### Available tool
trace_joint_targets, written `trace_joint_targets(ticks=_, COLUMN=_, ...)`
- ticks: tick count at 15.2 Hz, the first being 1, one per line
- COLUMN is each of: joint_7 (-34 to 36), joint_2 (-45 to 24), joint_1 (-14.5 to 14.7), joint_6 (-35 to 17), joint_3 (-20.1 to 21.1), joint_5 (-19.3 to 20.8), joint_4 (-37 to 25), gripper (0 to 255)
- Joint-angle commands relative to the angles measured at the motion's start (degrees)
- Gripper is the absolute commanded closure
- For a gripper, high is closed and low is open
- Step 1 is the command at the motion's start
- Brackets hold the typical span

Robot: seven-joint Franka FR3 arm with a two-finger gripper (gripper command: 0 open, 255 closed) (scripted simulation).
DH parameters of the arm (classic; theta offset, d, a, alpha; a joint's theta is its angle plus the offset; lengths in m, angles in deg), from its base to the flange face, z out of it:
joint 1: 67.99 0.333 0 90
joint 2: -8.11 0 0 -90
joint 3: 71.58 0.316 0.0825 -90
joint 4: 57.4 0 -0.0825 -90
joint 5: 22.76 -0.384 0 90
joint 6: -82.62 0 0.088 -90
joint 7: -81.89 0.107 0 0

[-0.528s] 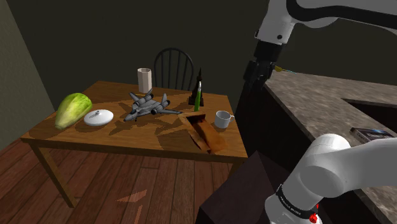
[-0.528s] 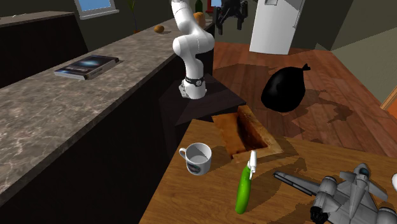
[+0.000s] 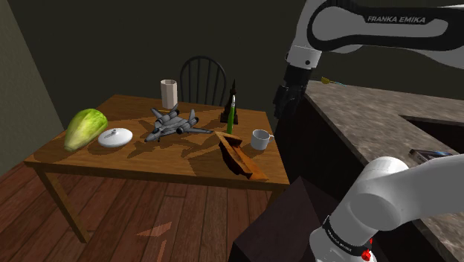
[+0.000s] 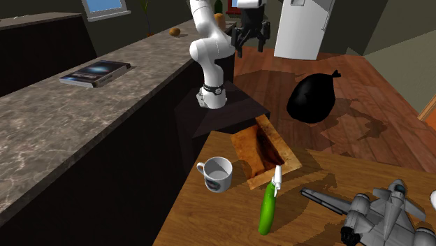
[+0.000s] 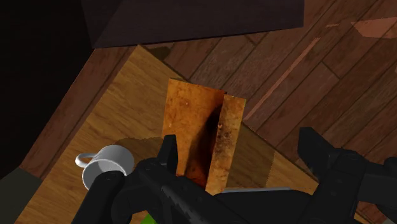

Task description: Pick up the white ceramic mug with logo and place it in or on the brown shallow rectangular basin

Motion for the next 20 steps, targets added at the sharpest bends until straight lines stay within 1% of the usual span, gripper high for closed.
trace_joint_targets(ticks=1, joint_7=-1.49, joint_2=-2.59, joint_1=-0.46, joint_6=-3.80, joint_3=-0.94, joint_5=1.07, joint_4=1.28, gripper=0)
trace_joint_targets(ticks=6, joint_7=-4.49, joint_2=-10.24, joint_1=-1.44, joint_6=-12.41, joint_3=-2.98, joint_5=3.15, joint_4=2.54, gripper=0)
trace_joint_targets(ticks=10, joint_7=-6.74, joint_2=-17.40, joint_1=-2.14, joint_6=-19.05, joint_3=-4.62, joint_5=4.42, joint_4=2.14, gripper=0)
trace_joint_targets(ticks=15, joint_7=-9.52, joint_2=-27.33, joint_1=-2.94, joint_6=-26.62, joint_3=-6.52, joint_5=5.32, joint_4=-0.11, gripper=0)
trace_joint_targets(ticks=20, joint_7=-12.37, joint_2=-37.91, joint_1=-3.80, joint_6=-33.02, joint_3=-8.08, joint_5=5.27, joint_4=-4.24, gripper=0)
